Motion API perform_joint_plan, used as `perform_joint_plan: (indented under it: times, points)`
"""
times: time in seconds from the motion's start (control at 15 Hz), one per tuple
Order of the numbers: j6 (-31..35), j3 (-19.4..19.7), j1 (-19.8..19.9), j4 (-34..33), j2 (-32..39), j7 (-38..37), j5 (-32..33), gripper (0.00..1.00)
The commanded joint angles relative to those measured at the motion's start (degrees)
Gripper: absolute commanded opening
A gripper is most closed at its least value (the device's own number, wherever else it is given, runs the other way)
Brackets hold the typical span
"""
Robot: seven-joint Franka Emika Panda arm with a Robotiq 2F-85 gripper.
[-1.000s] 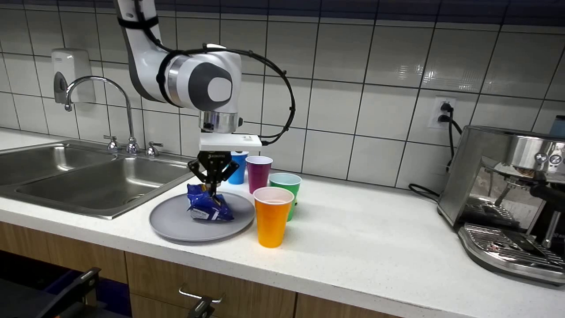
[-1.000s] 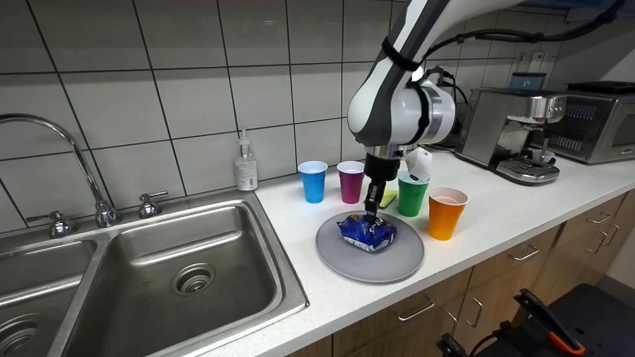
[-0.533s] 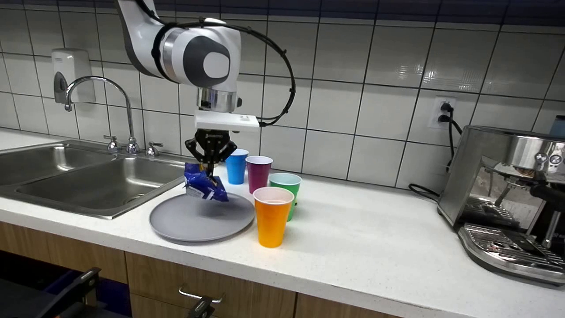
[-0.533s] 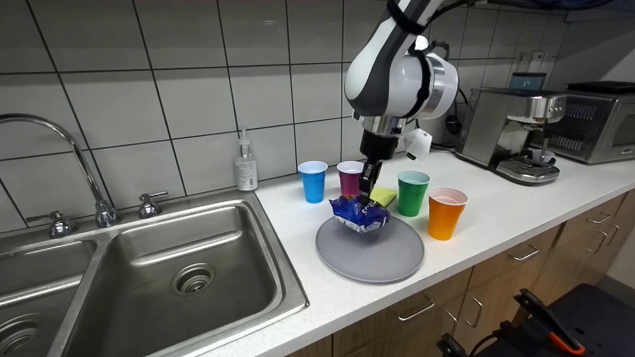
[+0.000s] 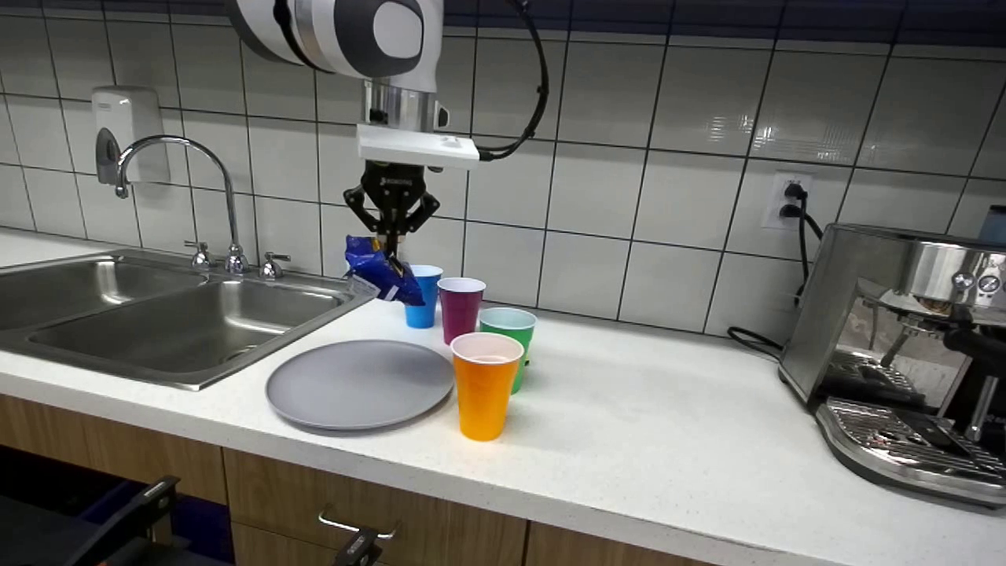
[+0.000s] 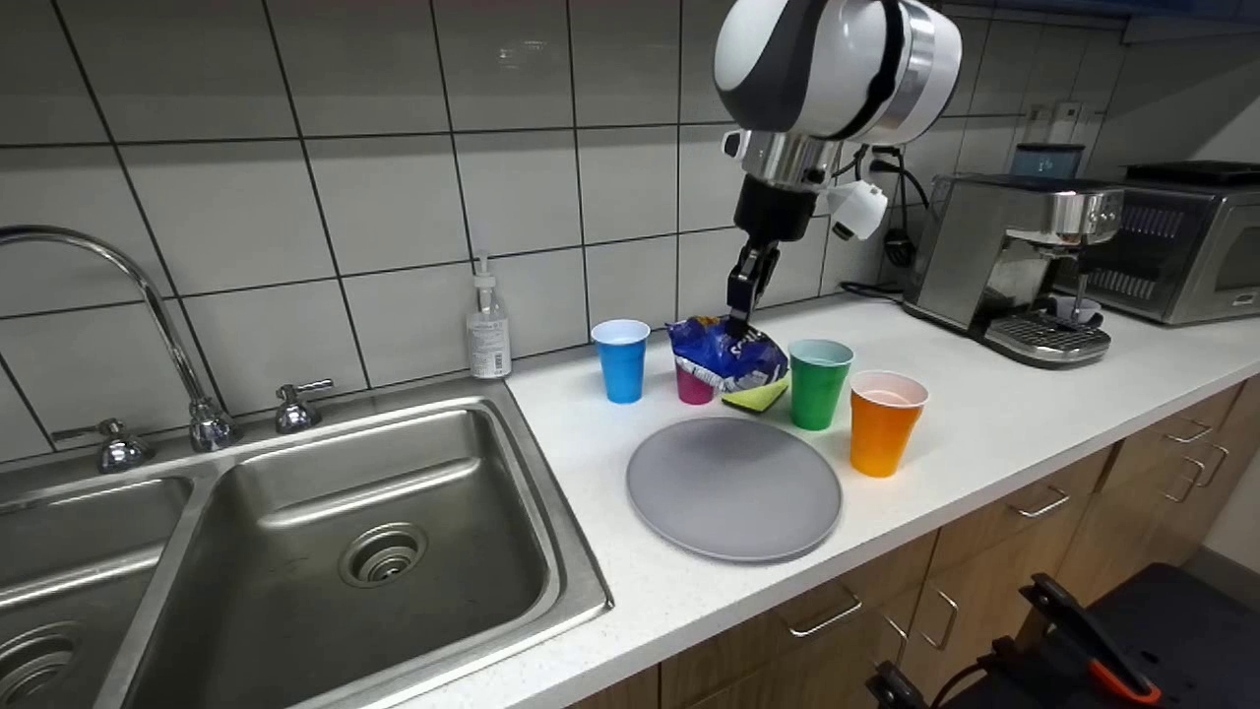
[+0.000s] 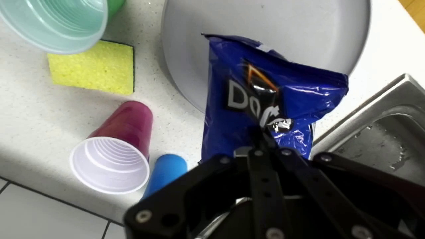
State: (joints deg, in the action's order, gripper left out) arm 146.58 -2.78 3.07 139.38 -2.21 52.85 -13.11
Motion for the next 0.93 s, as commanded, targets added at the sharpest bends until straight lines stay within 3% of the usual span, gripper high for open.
perform_joint_plan:
  times: [0.0, 0.87]
  points:
    - [-2.61, 2.35, -0.70, 0.95, -4.71, -4.85, 3.41, 0.00]
    - [-1.10, 8.45, 1.58, 0.43, -6.95, -24.11, 14.33, 0.00]
